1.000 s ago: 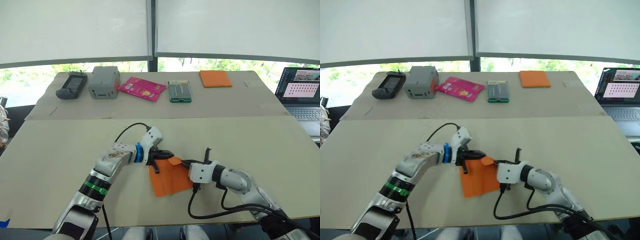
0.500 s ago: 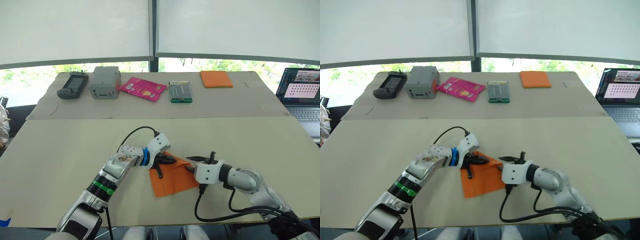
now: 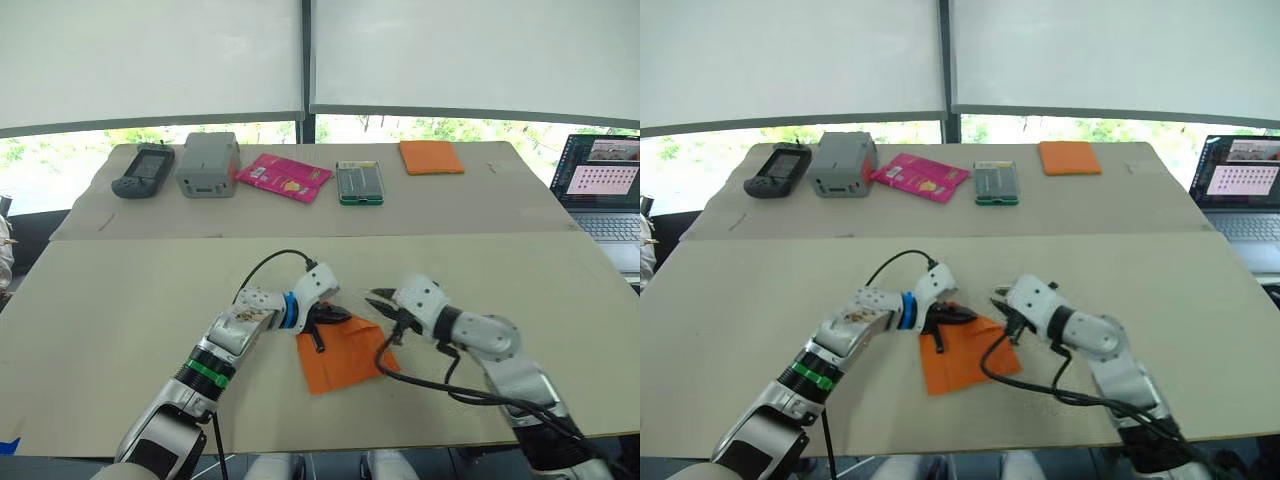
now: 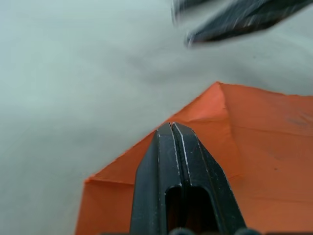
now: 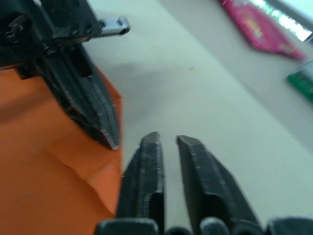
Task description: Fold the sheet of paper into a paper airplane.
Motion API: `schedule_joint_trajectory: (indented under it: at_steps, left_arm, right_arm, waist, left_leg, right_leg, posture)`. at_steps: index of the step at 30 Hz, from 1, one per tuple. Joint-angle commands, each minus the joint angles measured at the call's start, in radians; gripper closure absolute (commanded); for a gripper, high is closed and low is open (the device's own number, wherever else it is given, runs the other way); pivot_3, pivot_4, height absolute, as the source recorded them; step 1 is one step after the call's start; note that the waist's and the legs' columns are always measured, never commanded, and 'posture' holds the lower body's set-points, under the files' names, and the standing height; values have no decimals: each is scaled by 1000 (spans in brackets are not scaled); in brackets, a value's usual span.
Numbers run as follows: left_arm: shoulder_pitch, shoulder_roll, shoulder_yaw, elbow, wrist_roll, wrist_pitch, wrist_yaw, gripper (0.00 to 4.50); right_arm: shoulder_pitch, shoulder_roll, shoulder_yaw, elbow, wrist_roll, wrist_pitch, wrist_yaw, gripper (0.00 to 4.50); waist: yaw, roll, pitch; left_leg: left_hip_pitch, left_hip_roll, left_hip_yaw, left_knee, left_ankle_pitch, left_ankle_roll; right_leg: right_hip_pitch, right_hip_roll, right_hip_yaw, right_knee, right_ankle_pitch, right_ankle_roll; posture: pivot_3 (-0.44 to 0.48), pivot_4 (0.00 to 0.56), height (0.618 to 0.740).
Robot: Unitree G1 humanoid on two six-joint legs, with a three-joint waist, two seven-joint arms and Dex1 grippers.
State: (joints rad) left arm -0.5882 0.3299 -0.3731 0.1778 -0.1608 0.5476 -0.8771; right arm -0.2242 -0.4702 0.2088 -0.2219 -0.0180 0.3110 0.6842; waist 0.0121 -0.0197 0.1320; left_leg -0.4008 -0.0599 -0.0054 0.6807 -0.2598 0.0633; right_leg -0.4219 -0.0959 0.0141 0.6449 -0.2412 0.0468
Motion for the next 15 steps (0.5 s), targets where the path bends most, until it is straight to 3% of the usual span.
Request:
schedule_joint_trajectory:
  at_steps: [1, 8, 15]
  left_arm:
    - [-1, 13, 7, 29, 34, 2, 22, 4500]
    - [0, 23, 4, 38, 43, -3, 8, 4500]
    - [-12, 30, 12, 70, 47, -24, 0, 4500]
  right_arm:
    - [-4, 9, 26, 18, -15, 66, -13, 4476]
    - [66, 11, 33, 42, 7, 96, -20, 4476]
    - [193, -42, -61, -2, 57, 113, -20, 4476]
  waist:
    - [0, 0, 0]
    - [0, 0, 0]
    - [3, -1, -2]
  left_leg:
    - [0, 0, 0, 0, 0, 0]
    - [1, 0, 0, 0, 0, 0]
    - [2, -1, -1, 0, 0, 0]
  right_leg:
    - [0, 0, 0, 0, 0, 0]
    - [1, 0, 0, 1, 0, 0]
    - [3, 0, -1, 0, 0, 0]
  posture:
    - [0, 150, 740]
    - [0, 150, 740]
    - [0, 150, 740]
